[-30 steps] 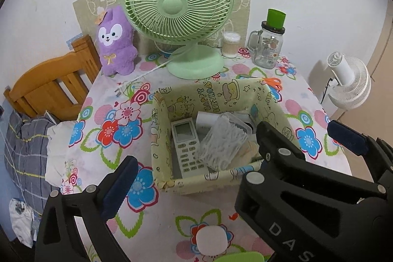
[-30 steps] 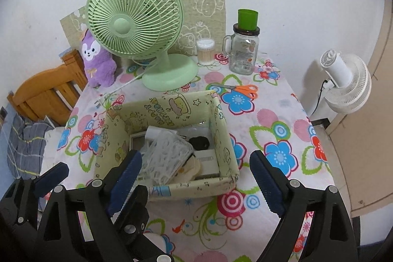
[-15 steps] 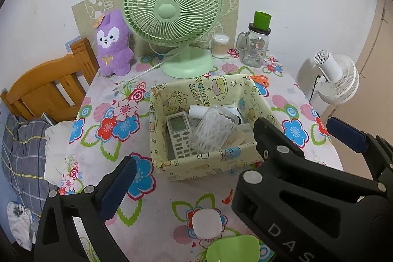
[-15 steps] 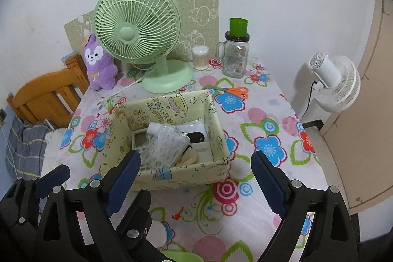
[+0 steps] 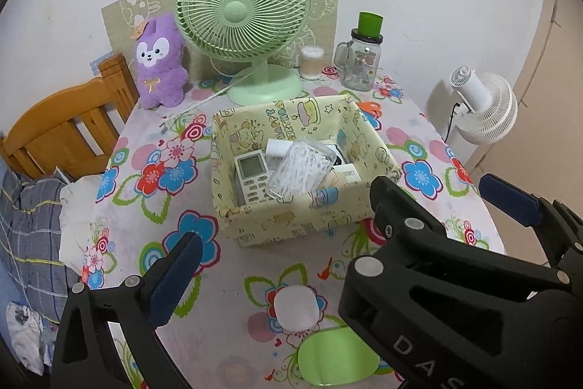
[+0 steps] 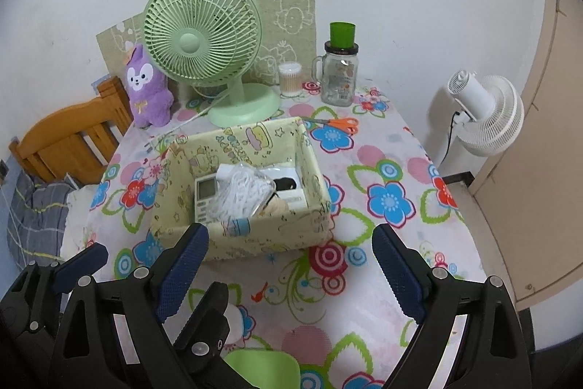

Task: Organize rigid objects
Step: 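Withdraw both tools from the box toward the white ball and green lid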

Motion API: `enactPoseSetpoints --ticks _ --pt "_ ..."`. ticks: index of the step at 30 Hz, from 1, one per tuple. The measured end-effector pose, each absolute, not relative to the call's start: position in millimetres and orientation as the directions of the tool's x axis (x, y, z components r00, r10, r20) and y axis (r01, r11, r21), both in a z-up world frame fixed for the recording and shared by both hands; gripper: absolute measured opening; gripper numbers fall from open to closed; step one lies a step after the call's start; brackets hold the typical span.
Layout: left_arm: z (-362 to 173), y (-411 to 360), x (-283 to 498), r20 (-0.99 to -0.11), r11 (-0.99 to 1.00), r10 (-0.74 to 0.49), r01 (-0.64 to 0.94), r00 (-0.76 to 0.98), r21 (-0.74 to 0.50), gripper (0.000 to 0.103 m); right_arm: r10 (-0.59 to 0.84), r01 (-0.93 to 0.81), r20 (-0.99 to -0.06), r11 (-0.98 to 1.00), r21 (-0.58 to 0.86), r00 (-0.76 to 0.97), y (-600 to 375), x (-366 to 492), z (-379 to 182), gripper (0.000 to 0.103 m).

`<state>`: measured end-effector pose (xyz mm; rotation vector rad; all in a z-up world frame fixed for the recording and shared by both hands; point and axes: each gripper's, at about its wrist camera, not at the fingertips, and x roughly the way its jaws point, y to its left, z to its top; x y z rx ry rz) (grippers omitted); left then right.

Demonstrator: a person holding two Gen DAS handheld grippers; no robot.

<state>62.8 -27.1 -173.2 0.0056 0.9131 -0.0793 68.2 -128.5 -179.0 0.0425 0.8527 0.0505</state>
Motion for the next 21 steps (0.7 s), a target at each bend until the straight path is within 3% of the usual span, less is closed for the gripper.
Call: enactPoseSetpoints --ticks 21 --pt "-211.9 -27.1 35.3 -0.82 0.996 -0.088 0.075 0.566 -0.055 0.103 0.013 0.002 -0.737 1.0 0.019 0.676 -129.6 32.6 -207.8 0.093"
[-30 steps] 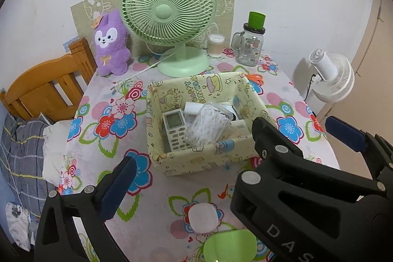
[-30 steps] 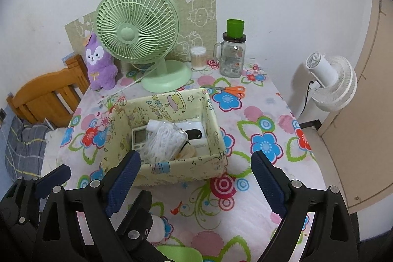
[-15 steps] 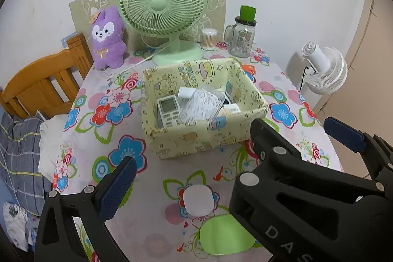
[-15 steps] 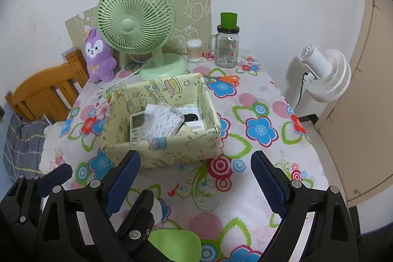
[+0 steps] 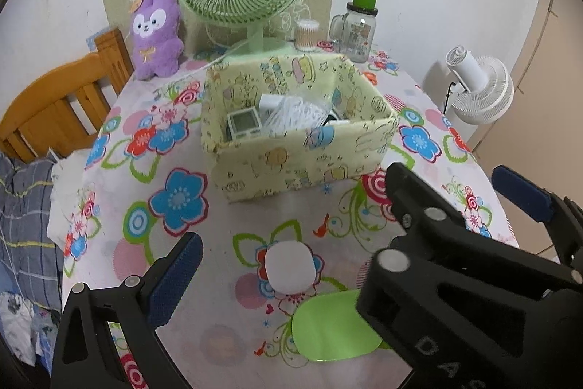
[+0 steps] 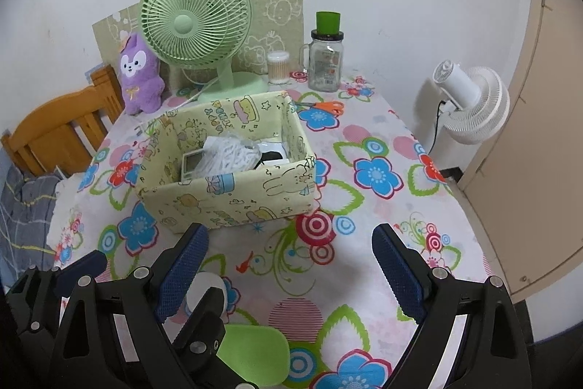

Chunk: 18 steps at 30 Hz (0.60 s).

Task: Organize rigid objects
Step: 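Withdraw both tools from the box toward the white ball and green lid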

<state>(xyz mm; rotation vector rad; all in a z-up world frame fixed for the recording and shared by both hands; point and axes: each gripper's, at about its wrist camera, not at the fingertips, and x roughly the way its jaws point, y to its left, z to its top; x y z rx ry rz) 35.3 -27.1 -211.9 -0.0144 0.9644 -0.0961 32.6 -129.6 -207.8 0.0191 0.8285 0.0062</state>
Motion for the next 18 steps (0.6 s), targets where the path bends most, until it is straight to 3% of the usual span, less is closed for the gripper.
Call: enactPoseSetpoints --ticks 18 --pt "-259.0 -23.0 33.1 -0.86 0.997 -0.077 0.058 0.505 -0.056 0.103 0.019 0.003 -0.808 1.0 0.026 0.589 -127.1 30.4 -257.3 0.093"
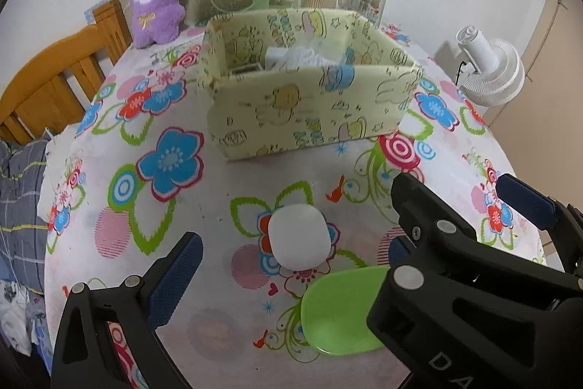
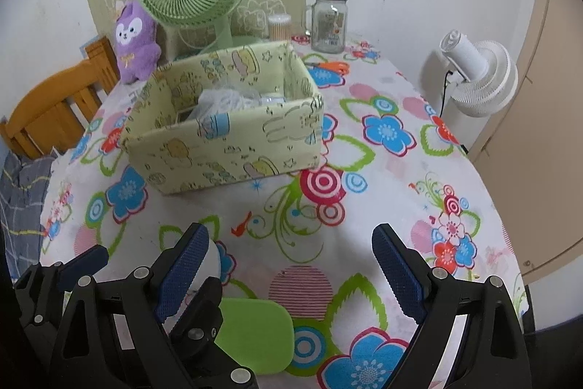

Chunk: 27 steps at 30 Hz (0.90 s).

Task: Organize rigid objects
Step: 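Withdraw both tools from the box toward the white ball and green lid, then grasp the white round object with the left tool while the right tool grasps the green lid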

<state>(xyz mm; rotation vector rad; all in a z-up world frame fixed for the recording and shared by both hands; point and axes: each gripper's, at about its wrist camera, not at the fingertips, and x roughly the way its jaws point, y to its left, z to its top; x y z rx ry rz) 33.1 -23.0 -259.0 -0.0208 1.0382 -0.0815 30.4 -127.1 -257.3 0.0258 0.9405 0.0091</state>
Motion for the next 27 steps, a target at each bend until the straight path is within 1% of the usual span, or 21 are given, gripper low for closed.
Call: enactPoseSetpoints --ticks 9,23,27 --pt "-284.4 -22.6 38.2 -0.883 0.997 -0.071 0.041 0.465 -0.059 0.103 0.009 0.007 -0.84 1.0 0.016 0.542 -130.3 35.3 -281.2 0.093" --pt "-303.1 -26.0 54.2 -0.887 0.998 -0.058 -0.005 0.458 -0.068 0.103 0.008 0.016 -0.87 1.0 0.018 0.493 -136.2 54.8 -302.6 0.093" --pt "-306.7 -29.3 58.2 -0.892 0.998 -0.051 -0.008 0.449 -0.061 0.1 0.006 0.022 -0.876 1.0 0.019 0.483 -139.7 59.5 -306.8 0.093"
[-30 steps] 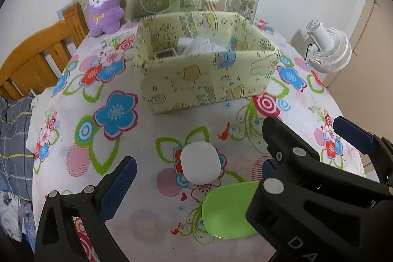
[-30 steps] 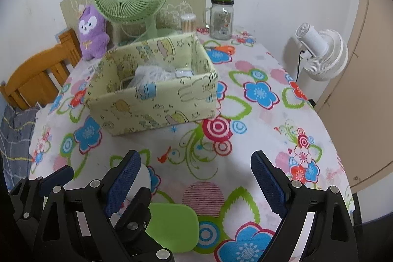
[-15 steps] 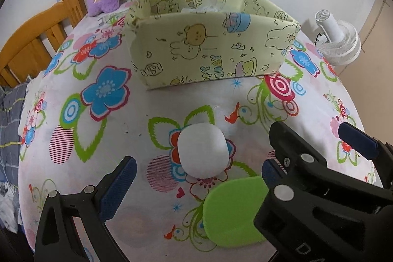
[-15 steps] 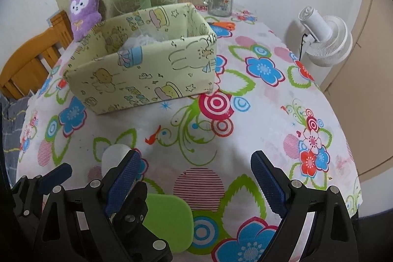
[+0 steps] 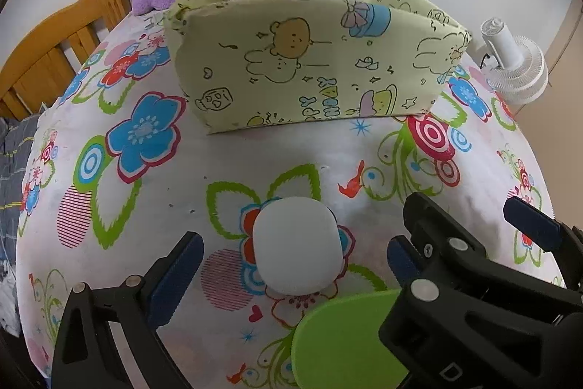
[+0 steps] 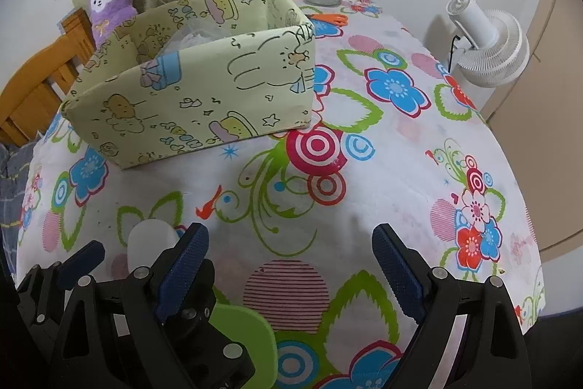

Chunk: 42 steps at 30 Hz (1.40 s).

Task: Organize rigid objects
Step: 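Grasp the white round object with the left tool while the right tool grasps the green lid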

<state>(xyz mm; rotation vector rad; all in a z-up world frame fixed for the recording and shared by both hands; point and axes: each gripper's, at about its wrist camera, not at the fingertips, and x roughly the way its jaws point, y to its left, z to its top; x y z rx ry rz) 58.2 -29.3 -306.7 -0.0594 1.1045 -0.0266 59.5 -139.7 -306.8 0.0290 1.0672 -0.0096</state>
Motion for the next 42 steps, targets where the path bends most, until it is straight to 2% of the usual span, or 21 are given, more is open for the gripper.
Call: enactPoseSetpoints --ticks 3,9,14,15,20,42 --pt "-309.6 -32.1 59.2 -0.896 0.999 -0.044 -0.009 0.442 -0.054 0.097 0.007 0.025 -0.88 0.999 0.021 0.474 -142.9 61.5 -310.6 0.093" --pt "-315.6 -33.7 59.1 -0.903 0.999 -0.021 -0.035 0.43 -0.039 0.081 0.006 0.021 -0.888 1.0 0.018 0.461 -145.3 63.2 -315.8 0.093" --pt "-313.5 -33.4 55.2 -0.891 0.999 0.028 -0.051 0.453 0.006 0.058 0.009 0.017 -0.889 1.0 0.019 0.458 -145.1 62.1 -317.7 0.094" --pt "-312.4 -34.1 54.0 -0.889 0.999 0.032 -0.048 0.456 0.012 0.049 0.006 0.02 -0.89 1.0 0.018 0.457 -145.7 61.9 -318.0 0.094" --pt "-310.0 -34.3 50.6 -0.882 0.998 0.068 -0.03 0.465 0.062 0.049 0.006 0.021 -0.892 1.0 0.017 0.452 -144.1 56.9 -319.5 0.094" --pt "-304.9 6.1 5.8 -0.882 0.999 0.053 -0.014 0.469 0.052 0.049 0.065 -0.043 -0.897 0.998 0.051 0.438 -98.3 13.2 -318.1 0.094"
